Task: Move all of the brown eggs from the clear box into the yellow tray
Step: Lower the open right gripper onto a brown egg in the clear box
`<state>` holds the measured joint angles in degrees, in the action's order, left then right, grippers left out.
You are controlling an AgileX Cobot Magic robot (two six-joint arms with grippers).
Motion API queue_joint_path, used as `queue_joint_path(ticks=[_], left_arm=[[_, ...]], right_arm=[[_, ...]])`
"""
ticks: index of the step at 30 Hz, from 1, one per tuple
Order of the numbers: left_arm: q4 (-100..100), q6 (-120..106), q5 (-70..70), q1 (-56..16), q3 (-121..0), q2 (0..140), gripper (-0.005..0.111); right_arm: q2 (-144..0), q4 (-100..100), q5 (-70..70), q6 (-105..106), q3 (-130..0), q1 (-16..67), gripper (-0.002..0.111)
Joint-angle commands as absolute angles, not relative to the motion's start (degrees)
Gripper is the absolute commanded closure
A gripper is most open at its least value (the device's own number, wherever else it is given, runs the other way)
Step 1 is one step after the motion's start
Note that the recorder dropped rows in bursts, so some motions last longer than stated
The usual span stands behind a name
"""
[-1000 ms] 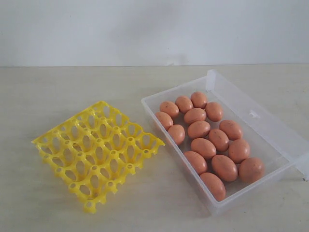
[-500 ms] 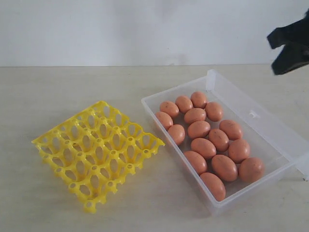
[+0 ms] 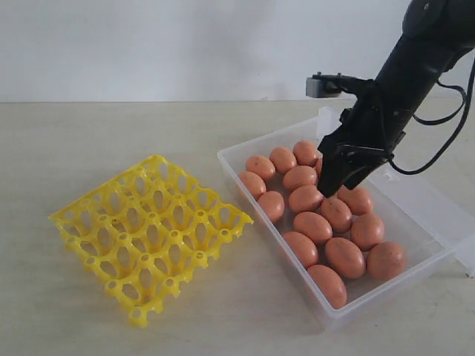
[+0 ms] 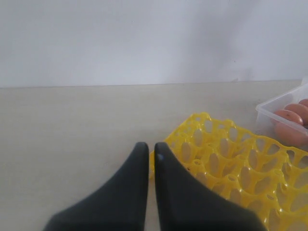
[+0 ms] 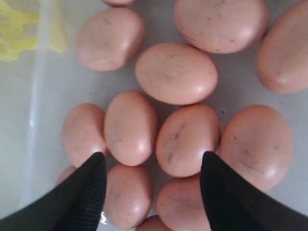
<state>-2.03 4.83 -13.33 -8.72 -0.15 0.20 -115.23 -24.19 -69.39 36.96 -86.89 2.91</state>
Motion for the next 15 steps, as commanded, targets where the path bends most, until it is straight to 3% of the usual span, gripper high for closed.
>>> queue_joint_path(ticks=[1, 15], left_arm=[[-2.0, 4.9, -12.9, -8.6, 0.0, 0.0, 0.103], [-2.0, 4.9, -12.9, -8.6, 0.0, 0.0, 0.103]], right_arm=[[-115.8, -19.4, -66.9, 35.7, -87.3, 2.9, 0.056], [-117.2, -14.8, -58.5, 34.5, -87.3, 2.9, 0.056]])
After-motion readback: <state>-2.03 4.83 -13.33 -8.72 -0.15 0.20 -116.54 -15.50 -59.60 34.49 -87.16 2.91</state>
